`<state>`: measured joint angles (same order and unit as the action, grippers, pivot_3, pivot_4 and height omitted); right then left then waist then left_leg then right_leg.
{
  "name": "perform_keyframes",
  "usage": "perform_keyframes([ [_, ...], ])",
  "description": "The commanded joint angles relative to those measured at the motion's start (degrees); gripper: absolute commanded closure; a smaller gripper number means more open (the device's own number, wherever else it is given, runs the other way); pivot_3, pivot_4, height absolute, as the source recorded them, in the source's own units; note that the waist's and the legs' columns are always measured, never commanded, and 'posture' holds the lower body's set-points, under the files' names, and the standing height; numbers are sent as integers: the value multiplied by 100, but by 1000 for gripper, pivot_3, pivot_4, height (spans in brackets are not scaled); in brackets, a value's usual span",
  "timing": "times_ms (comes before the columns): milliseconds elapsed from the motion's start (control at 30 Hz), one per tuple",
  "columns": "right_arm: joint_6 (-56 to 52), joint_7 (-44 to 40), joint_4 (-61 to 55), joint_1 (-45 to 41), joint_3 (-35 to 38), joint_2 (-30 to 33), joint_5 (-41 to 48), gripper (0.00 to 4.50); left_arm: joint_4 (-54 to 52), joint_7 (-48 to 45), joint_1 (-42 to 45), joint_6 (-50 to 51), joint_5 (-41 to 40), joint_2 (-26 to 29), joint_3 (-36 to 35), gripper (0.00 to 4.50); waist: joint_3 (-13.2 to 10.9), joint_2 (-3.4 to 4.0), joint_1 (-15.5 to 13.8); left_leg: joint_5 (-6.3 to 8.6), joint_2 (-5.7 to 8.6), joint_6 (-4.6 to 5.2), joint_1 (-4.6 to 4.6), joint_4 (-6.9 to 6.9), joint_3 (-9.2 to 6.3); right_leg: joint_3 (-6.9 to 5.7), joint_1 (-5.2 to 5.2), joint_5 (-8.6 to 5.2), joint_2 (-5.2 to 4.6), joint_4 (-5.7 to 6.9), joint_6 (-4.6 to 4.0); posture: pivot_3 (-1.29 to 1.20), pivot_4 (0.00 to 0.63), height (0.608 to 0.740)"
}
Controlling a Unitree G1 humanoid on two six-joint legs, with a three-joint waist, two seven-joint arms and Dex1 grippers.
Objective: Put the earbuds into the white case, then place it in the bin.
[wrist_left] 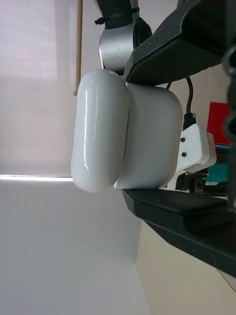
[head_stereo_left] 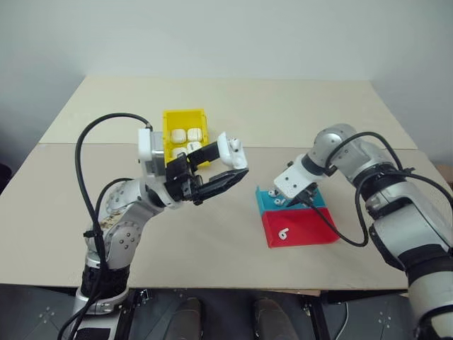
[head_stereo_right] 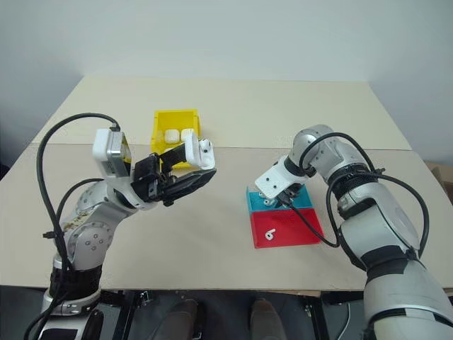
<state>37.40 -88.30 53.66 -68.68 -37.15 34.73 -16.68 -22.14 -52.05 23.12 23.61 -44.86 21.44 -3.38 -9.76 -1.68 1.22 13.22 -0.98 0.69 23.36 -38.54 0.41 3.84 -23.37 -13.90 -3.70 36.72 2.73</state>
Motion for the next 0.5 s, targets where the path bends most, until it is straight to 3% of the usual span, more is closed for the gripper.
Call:
perform_keyframes([
  [33,207,-198,92,-117,172,-39,46,1977,-294,68,-44,-146,-33,40,-78,1660,0,0,4,-1,1,-1,-4,3,0,0,1,0,-2,1,0,0,150,740],
  [500,260,266,426,-90,84,-332,-473,1977,-355,148,-108,-172,-33,73,-62,1660,0,0,46,-9,7,-14,-18,18,-2,-1,8,1,-6,3,-2,0,150,740],
])
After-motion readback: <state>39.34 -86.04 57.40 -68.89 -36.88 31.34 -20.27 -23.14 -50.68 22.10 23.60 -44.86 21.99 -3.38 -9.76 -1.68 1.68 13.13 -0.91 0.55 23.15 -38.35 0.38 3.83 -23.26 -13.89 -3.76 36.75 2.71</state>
